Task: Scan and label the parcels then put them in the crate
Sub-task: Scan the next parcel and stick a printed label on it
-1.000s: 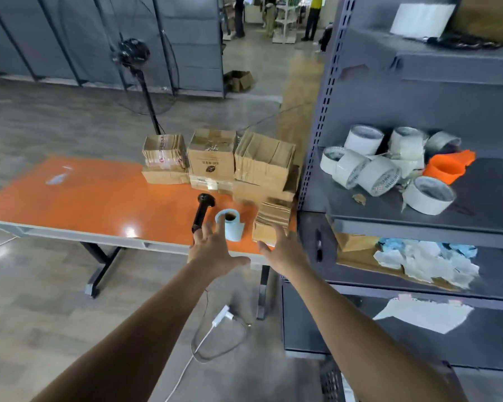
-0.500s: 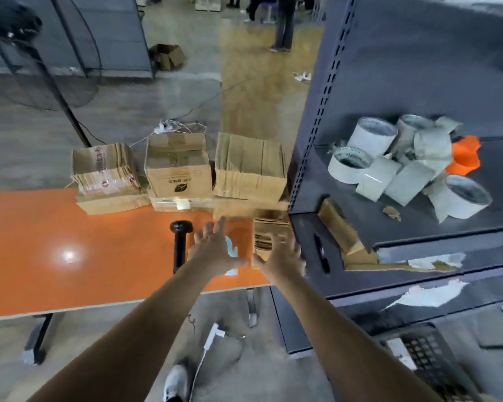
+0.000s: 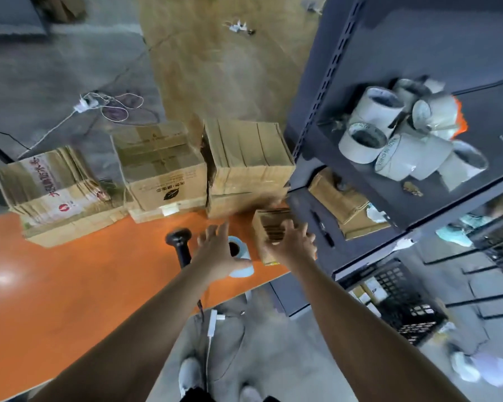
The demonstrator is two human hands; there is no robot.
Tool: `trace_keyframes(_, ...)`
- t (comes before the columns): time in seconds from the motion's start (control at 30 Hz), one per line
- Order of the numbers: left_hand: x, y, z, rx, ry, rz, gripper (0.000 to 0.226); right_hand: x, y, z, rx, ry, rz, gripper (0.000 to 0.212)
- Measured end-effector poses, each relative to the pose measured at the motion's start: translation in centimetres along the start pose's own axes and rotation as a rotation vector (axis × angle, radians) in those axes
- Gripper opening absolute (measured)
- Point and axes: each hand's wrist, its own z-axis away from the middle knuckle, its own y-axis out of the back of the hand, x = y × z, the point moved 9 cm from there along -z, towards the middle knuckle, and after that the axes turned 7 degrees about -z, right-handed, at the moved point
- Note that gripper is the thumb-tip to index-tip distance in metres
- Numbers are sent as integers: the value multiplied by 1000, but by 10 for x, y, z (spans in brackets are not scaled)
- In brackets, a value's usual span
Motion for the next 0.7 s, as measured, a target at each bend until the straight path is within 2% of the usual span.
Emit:
trace_keyframes(0.13,12,18,10,21,5,-60,106,-8,18,10,-80,107,-157,67)
trace_keyframes(0.17,15,24,12,37,7,-70,106,-6,22,10,-120,105,-261,62)
trace_keyframes(0.23,19,33,16,61,12,-73,106,-5,35,11,-136,127,-421,34)
trace_keyframes(0.3,25,40,19,83,7,-57,105,-5,53,15,-109,163,-523,25)
trace_keyframes(0.4,37,49,29,152,-27,-18,95,-3,72,22,-116,187,-733,33)
trace_keyframes(0.57,42,60,58,316,-98,82,69,-5,50,33,-409,-82,-957,68)
trace_keyframes(0.7,27,65,86,398,-39,311,52,-31,29,50,-571,-38,-941,62)
